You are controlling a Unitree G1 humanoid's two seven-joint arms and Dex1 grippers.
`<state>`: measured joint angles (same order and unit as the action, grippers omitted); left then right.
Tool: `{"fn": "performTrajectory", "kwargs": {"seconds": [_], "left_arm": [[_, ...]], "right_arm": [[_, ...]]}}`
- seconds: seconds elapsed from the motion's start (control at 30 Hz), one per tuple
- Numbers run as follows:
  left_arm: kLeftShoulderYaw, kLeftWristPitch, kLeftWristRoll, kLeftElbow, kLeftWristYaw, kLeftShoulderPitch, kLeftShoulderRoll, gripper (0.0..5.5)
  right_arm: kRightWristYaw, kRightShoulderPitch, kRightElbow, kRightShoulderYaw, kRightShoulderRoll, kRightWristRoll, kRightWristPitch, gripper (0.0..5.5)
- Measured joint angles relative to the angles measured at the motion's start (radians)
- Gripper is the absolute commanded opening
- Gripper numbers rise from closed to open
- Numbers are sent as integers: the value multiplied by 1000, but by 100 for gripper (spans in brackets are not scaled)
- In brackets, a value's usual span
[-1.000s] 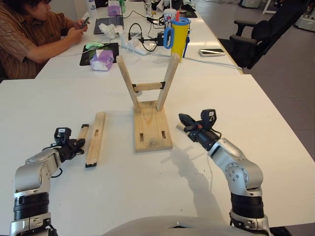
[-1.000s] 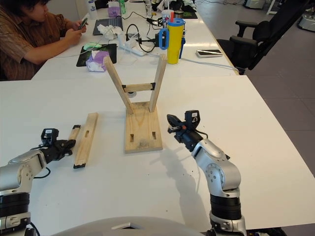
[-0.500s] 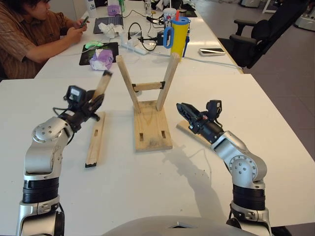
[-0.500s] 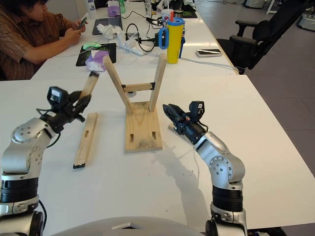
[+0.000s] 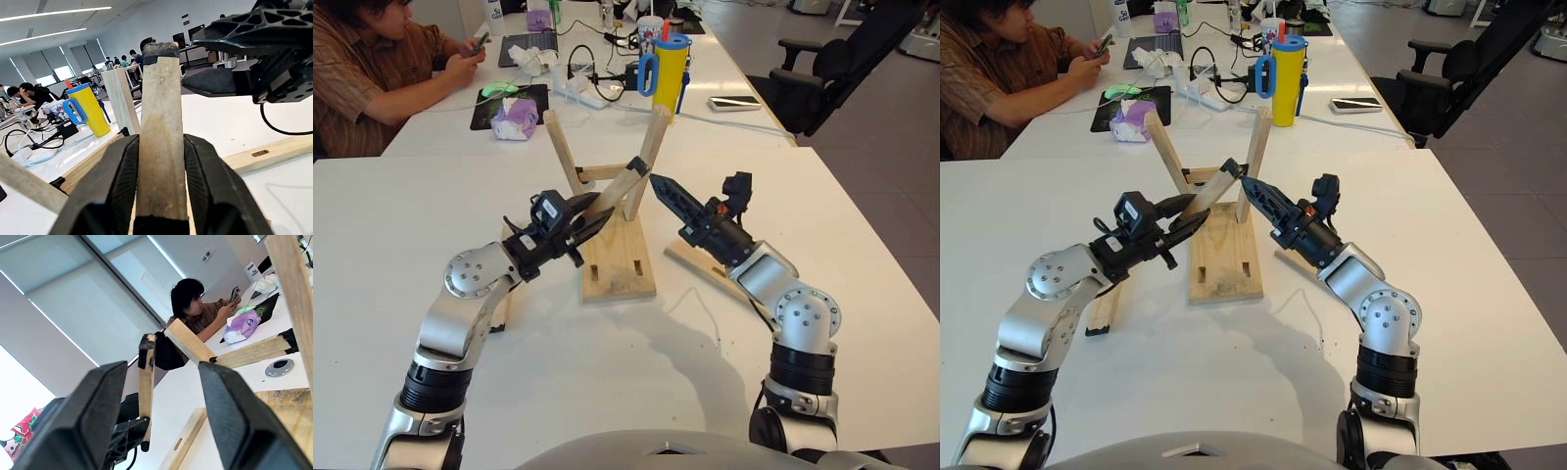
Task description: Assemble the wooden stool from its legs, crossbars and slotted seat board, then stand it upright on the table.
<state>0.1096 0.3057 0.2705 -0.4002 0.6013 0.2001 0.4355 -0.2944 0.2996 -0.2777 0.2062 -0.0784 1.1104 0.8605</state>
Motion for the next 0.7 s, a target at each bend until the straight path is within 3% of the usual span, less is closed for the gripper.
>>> {"fn": "performTrajectory", "kwargs": {"seconds": [0.1,0.7], "left_arm": [[16,-2,-22,-5,-13,0,-6,132],[66,-1,-88,-39,-50,-22,-20,132]], "right_arm": [[14,6,10,-10,3,4,1,268],[103,10,24,-8,43,85,-15,44]]}}
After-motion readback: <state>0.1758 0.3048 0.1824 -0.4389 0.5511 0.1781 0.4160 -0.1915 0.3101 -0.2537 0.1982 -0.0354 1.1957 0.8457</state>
